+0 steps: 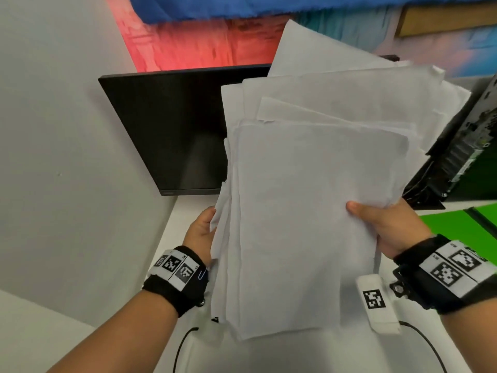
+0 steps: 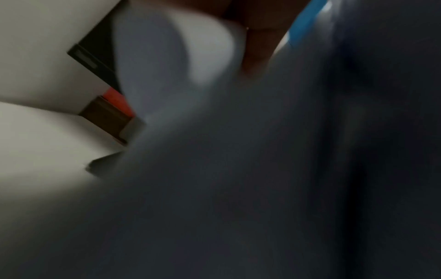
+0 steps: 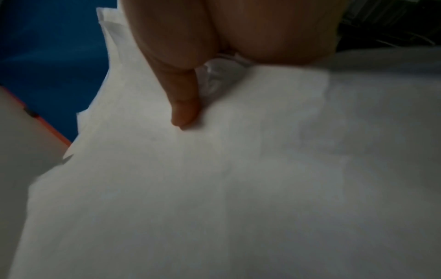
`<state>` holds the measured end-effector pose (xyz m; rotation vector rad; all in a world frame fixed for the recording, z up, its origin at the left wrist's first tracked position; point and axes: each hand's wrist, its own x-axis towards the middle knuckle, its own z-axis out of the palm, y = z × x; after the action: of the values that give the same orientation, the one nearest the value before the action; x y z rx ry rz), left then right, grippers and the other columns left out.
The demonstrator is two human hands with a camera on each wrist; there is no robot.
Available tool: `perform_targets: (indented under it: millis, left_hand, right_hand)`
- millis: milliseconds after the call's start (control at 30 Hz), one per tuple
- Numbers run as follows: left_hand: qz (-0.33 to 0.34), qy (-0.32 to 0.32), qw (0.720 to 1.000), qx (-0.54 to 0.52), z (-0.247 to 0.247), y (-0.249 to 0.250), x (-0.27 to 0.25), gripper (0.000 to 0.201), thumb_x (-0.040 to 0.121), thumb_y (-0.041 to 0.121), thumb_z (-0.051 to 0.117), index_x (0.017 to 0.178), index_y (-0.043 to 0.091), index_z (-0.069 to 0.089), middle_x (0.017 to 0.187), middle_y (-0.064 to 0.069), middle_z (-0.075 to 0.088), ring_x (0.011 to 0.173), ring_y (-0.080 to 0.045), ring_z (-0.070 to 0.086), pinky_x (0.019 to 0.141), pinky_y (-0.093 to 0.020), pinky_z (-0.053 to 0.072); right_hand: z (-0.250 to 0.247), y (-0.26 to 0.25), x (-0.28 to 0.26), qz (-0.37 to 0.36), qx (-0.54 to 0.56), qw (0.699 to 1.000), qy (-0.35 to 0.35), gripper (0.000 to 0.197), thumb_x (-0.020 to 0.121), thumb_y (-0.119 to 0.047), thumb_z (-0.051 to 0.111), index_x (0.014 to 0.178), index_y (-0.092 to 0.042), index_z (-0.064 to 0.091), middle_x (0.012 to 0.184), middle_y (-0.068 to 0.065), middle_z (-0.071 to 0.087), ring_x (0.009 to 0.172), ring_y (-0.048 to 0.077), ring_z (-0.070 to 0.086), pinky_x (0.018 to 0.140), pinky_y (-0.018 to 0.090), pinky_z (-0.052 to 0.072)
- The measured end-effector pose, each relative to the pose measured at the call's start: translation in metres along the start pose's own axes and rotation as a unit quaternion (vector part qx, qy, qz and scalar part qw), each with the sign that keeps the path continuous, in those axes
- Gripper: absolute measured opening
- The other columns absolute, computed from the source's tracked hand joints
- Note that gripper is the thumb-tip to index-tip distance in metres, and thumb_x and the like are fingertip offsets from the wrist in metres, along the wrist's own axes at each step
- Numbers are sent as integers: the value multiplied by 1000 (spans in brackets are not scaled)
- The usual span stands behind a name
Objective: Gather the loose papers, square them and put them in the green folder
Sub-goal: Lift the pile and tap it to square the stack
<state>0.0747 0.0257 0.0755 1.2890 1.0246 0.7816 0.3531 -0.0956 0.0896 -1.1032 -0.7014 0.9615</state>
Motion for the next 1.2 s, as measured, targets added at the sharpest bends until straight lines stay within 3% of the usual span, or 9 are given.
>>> perform_targets:
  millis: [200, 333, 467, 600, 733, 833, 967, 1100, 1200]
  left_hand:
    - [39, -90, 992, -81, -1, 14, -17, 45, 86, -9, 48, 74, 28, 71, 73, 6, 71, 66, -9, 67, 58, -21, 55]
    - [74, -137, 986, -66, -5, 17, -27, 20, 57, 15, 70, 66, 33, 74, 68, 10, 73, 63, -6, 67, 58, -21, 56]
    - [75, -154, 984, -52, -9, 11, -34, 25, 55, 9, 74, 62, 33, 73, 67, 10, 72, 65, -12, 66, 57, -22, 56]
    - [74, -192, 977, -62, -13, 4, -39, 46, 33, 39, 91, 76, 35, 76, 78, 8, 75, 72, -9, 71, 63, -25, 58]
    - [63, -196, 977, -63, -13, 1, -40, 36, 45, 34, 89, 78, 28, 75, 78, 5, 75, 71, -11, 70, 65, -26, 58]
    - [107, -96, 990, -8, -8, 9, -39, 32, 81, -2, 61, 61, 23, 63, 59, 10, 67, 56, -2, 62, 57, -20, 51]
    - [137, 22, 987, -85, -13, 19, -32, 41, 90, -8, 42, 61, 22, 44, 57, 10, 64, 53, -4, 60, 53, -19, 52]
    - [156, -12, 984, -85, -23, 27, -30, 45, 77, -17, 53, 90, 27, 56, 79, 12, 73, 77, -9, 68, 72, -29, 58]
    - [113, -41, 993, -4, -21, 28, -34, 47, 75, -12, 59, 81, 32, 73, 81, 9, 76, 87, -18, 68, 80, -35, 57]
  right_hand:
    - [-1, -5, 0, 66, 63, 994, -55, 47, 53, -7, 75, 99, -14, 68, 92, 4, 76, 83, 20, 72, 62, 29, 58]
    - [-2, 2, -3, 108, 75, 989, -66, 87, 20, -22, 95, 101, -9, 69, 97, 12, 74, 84, 25, 72, 64, 35, 58]
    - [-3, 6, -4, 120, 80, 987, -73, 95, 16, -23, 95, 105, -7, 66, 96, 12, 74, 84, 26, 72, 63, 35, 58]
    - [1, 4, -5, 104, 81, 989, -71, 92, 16, -23, 95, 103, -8, 67, 95, 11, 75, 83, 26, 72, 62, 34, 58]
    - [5, -1, -3, 83, 50, 994, -56, 95, 14, -27, 94, 103, -10, 66, 92, 8, 76, 83, 25, 73, 62, 34, 58]
    - [3, 3, -3, 91, 50, 994, -45, 96, 10, -27, 94, 100, -9, 67, 88, 9, 76, 79, 25, 73, 60, 34, 59]
    - [-4, 13, -5, 96, 78, 991, -45, 96, 11, -24, 94, 101, -7, 66, 88, 10, 76, 78, 26, 73, 59, 34, 58]
    - [-6, 12, -6, 90, 88, 991, -56, 62, 43, -11, 87, 101, -9, 66, 93, 10, 75, 79, 24, 73, 60, 32, 58]
    - [-3, 9, -5, 85, 88, 991, -55, 33, 74, 6, 56, 103, -9, 63, 88, 6, 76, 78, 20, 73, 61, 30, 58]
